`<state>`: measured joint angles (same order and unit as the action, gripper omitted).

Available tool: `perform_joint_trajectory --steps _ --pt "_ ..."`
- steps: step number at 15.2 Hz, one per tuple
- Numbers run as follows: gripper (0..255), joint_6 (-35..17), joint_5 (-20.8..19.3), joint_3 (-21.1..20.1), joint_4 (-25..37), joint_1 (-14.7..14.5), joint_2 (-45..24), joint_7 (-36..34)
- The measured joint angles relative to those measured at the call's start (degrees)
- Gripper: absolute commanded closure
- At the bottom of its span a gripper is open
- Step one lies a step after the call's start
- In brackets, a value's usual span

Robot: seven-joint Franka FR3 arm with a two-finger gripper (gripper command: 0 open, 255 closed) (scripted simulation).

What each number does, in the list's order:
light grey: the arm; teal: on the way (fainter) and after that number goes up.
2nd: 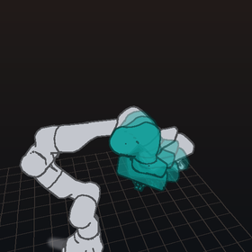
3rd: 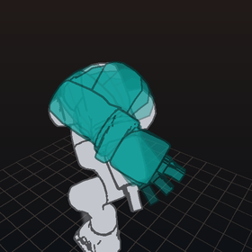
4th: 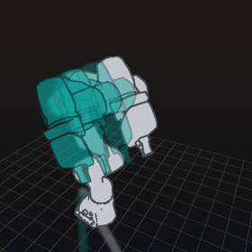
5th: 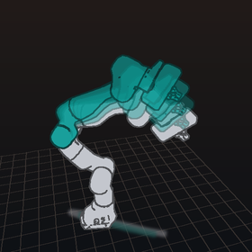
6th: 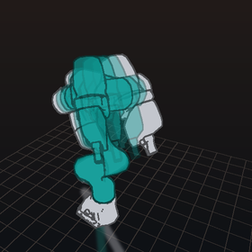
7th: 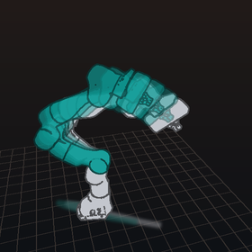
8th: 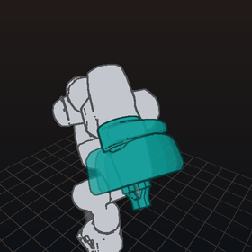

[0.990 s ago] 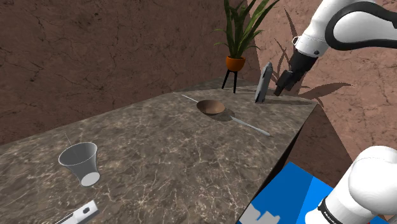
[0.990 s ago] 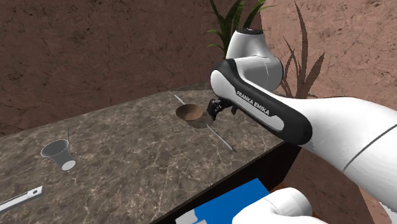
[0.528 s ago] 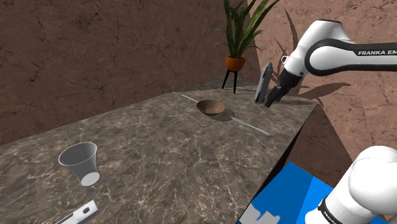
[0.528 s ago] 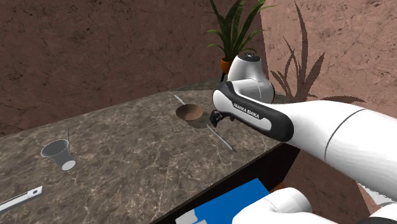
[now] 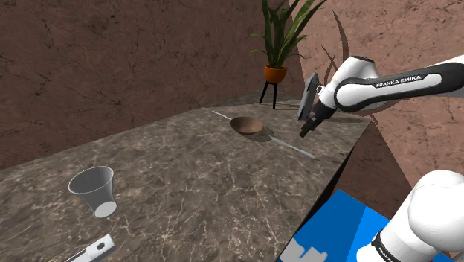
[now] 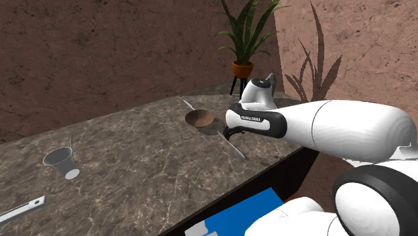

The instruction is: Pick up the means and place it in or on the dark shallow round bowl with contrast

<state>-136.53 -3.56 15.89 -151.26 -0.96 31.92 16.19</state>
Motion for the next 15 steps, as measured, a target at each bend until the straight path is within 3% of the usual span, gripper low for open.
perform_joint_trajectory --steps 6,15 --pt "0 -13.7 5.1 6.8 -0.1 -4.5 -12.3 8.8" --pt "0 -21.4 11.8 10.1 0.5 -8.9 -20.6 14.2"
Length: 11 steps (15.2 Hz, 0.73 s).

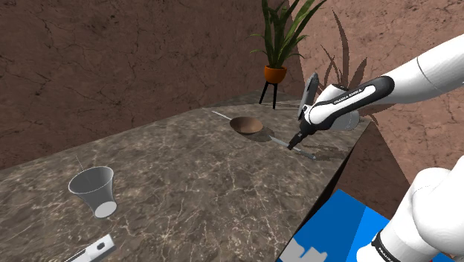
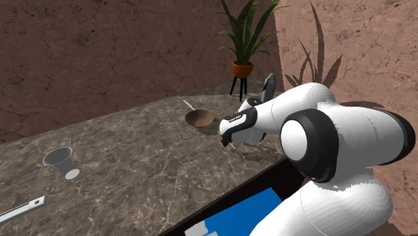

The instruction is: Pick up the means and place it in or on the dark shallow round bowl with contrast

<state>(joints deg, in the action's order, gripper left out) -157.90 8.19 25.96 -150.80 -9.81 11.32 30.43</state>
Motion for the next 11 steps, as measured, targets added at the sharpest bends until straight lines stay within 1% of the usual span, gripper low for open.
perform_joint_trajectory --steps 5,6,11 --pt "0 -0.3 0.3 0.0 0.0 -0.2 -0.3 0.1" --pt "255 -0.3 0.3 0.0 0.0 -0.2 -0.3 0.1" --pt "255 -0.3 0.3 0.0 0.0 -0.2 -0.3 0.1"
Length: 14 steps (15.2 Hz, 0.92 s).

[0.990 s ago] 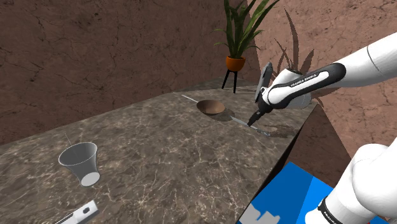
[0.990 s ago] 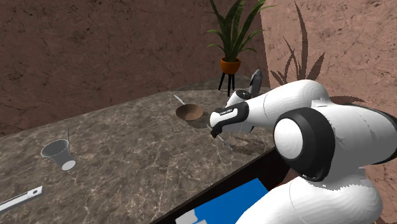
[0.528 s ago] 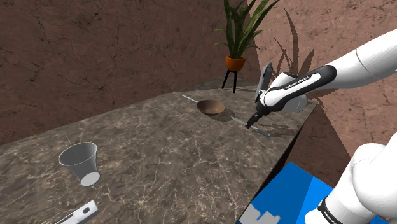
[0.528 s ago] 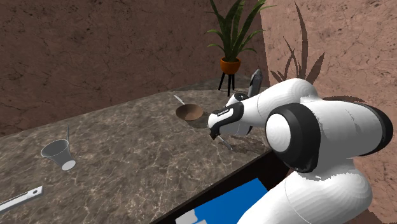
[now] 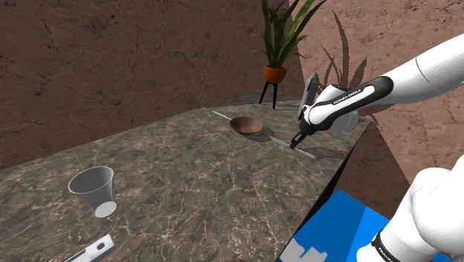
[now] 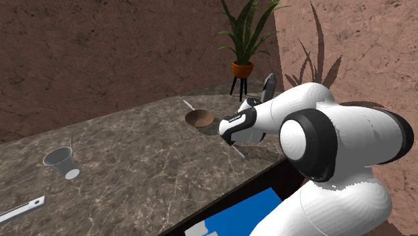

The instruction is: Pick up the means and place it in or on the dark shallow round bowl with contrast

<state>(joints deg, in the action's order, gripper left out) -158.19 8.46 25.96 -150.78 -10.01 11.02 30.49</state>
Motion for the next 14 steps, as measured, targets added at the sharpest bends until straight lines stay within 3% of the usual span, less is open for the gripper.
perform_joint_trajectory --steps 6,14 --pt "255 0.4 -0.4 -0.1 0.1 0.2 0.3 -0.3" --pt "255 7.1 -5.3 -2.4 2.1 2.9 5.4 -4.6"
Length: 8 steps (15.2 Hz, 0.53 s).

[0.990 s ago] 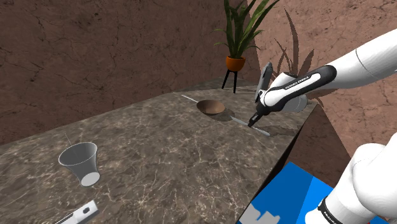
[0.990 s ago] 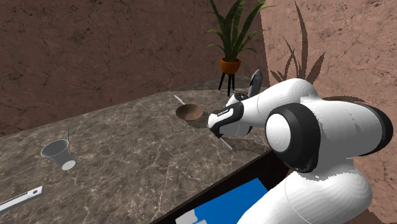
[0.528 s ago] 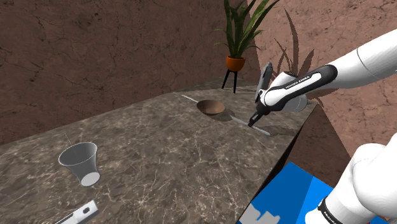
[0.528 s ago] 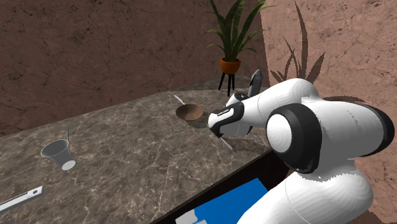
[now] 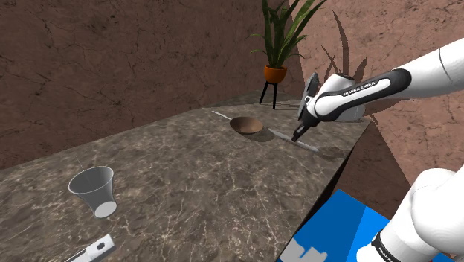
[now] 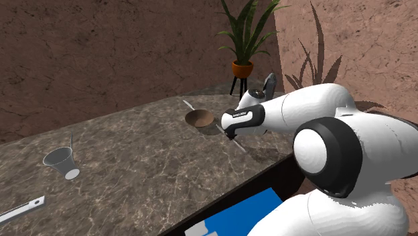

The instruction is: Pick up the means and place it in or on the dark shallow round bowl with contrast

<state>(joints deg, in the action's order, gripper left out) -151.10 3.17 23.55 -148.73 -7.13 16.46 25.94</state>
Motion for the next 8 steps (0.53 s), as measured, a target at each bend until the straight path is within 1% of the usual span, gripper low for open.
perform_joint_trajectory --steps 8 --pt "255 6.8 -2.4 -1.5 3.2 1.4 3.8 -2.3"
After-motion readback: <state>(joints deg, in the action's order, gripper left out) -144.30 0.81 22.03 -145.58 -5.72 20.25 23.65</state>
